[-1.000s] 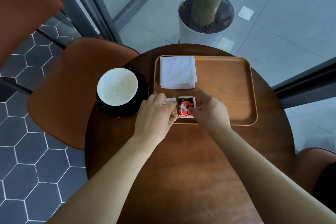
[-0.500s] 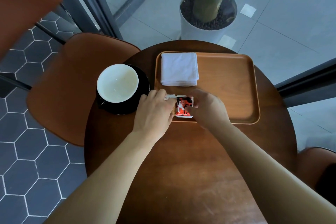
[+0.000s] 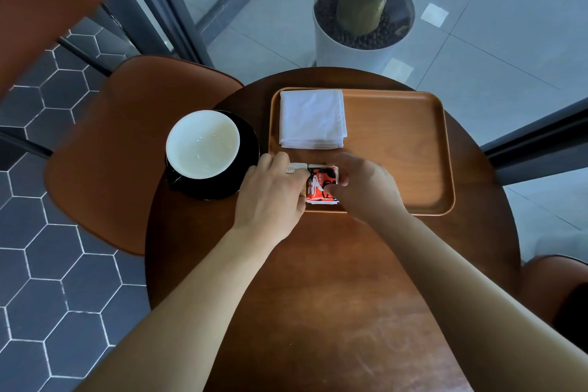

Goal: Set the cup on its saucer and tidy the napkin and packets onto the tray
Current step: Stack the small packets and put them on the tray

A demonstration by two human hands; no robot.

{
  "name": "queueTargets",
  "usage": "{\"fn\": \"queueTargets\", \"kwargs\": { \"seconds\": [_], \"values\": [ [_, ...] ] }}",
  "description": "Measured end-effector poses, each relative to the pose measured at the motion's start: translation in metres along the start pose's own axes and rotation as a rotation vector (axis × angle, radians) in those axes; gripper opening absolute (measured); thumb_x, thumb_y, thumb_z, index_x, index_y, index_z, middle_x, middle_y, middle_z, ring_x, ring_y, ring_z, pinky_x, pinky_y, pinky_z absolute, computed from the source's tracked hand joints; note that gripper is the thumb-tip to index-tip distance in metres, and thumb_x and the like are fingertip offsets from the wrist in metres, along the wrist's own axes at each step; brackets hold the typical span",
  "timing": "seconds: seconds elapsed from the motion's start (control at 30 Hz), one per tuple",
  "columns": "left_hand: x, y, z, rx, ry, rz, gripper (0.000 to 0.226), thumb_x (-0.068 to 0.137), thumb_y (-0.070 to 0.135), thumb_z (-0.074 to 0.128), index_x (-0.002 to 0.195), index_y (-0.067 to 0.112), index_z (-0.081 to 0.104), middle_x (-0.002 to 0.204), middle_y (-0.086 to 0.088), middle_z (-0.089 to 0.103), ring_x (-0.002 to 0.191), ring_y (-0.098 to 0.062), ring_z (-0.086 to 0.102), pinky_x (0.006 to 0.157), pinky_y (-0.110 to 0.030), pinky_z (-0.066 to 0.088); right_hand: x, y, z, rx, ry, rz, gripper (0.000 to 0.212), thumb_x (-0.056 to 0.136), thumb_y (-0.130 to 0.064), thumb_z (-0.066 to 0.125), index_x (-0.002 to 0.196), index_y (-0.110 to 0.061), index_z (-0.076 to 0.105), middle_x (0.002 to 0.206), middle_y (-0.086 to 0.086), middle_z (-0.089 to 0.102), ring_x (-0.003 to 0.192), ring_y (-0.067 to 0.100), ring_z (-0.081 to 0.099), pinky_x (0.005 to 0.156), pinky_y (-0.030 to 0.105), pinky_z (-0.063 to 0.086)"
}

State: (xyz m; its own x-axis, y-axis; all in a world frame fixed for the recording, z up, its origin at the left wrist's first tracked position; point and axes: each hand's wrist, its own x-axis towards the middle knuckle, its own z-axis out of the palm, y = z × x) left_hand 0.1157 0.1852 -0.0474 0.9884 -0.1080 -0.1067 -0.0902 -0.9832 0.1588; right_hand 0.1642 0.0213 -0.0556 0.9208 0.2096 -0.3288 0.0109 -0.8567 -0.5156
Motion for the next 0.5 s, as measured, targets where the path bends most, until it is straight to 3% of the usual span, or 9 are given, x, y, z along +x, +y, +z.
{"fn": "queueTargets", "kwargs": {
  "seconds": [0.23,0.5],
  "values": [
    [0.0021,-0.0045,-0.0036,0.065,-0.035,0.065,0.035,0.09,0.034,0.063,0.124,0.026,0.064,0.122,-0.007,0.056,0.112,-0.027,0.051,0.087,-0.039,0.048,0.0025,0.0005,-0.0004,-0.017,-0.028,0.001,0.04,0.082,-0.025,0.068,0.121,-0.036,0.062,0.087,-0.005,0.068,0.082,0.023,0.061,0.067,0.031,0.049],
    [-0.0059,-0.0047,-0.0038,0.033,-0.029,0.005,0.037,0.085,0.032,0.07,0.119,0.02,0.067,0.121,-0.007,0.06,0.109,-0.028,0.055,0.083,-0.04,0.051,0.0035,0.002,0.0018,-0.023,-0.02,-0.012,0.04,0.083,-0.025,0.068,0.121,-0.035,0.061,0.088,-0.006,0.067,0.083,0.022,0.061,0.066,0.029,0.042]
  ]
}}
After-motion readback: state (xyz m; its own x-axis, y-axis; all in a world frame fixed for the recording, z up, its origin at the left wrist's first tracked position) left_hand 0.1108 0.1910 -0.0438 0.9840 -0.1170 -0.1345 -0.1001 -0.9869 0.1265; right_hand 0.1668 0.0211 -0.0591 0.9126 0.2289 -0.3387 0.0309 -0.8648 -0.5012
